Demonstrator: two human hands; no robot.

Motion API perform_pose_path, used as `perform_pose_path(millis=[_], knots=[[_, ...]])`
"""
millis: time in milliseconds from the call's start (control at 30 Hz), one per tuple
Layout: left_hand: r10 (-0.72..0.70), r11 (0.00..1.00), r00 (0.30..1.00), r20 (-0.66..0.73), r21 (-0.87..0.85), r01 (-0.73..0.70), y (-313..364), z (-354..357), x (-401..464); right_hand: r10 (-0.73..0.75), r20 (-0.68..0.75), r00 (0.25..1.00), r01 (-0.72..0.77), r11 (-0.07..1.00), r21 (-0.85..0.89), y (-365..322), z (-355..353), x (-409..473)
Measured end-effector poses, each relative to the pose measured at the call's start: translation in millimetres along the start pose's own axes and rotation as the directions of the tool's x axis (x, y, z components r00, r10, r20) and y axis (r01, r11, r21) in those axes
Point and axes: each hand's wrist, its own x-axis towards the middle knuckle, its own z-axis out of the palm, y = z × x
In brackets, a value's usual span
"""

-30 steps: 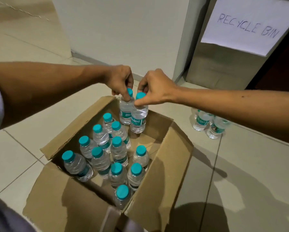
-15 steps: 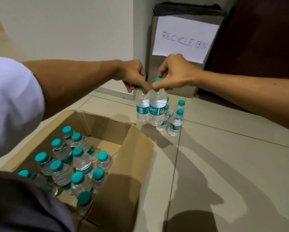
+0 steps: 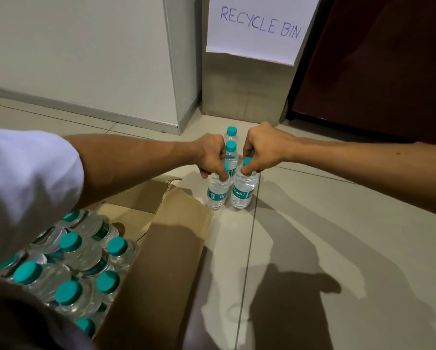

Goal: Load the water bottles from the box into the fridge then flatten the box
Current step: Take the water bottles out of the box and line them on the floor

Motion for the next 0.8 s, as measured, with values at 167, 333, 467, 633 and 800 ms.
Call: perform_pose_path(millis=[167, 333, 467, 633, 800], knots=[[0.037, 0.999, 0.999, -0.015, -0.006, -0.037, -4, 14, 9, -0.026, 0.039, 0.999, 0.027, 0.999, -0.023, 4, 19, 6], [0.051, 0.998, 0.997, -0.059, 0.032, -0.05, -5, 21, 17, -0.008, 0.054, 0.998, 0.01, 0.999, -0.048, 6, 27, 11], [0.069, 0.996, 0.994, -0.084, 0.06, -0.064, -5, 21, 21, 0.011, 0.038, 0.999, -0.008, 0.998, -0.069, 8, 30, 13], [0.091, 0.994, 0.99, -0.104, 0.077, -0.083, -7, 21, 23, 0.015, 0.03, 0.999, -0.013, 0.997, -0.072, 10, 34, 13], [0.1, 0.991, 0.986, -0.13, 0.096, -0.088, -9, 19, 21, 0.008, 0.003, 1.0, -0.008, 0.996, -0.089, 15, 34, 14]])
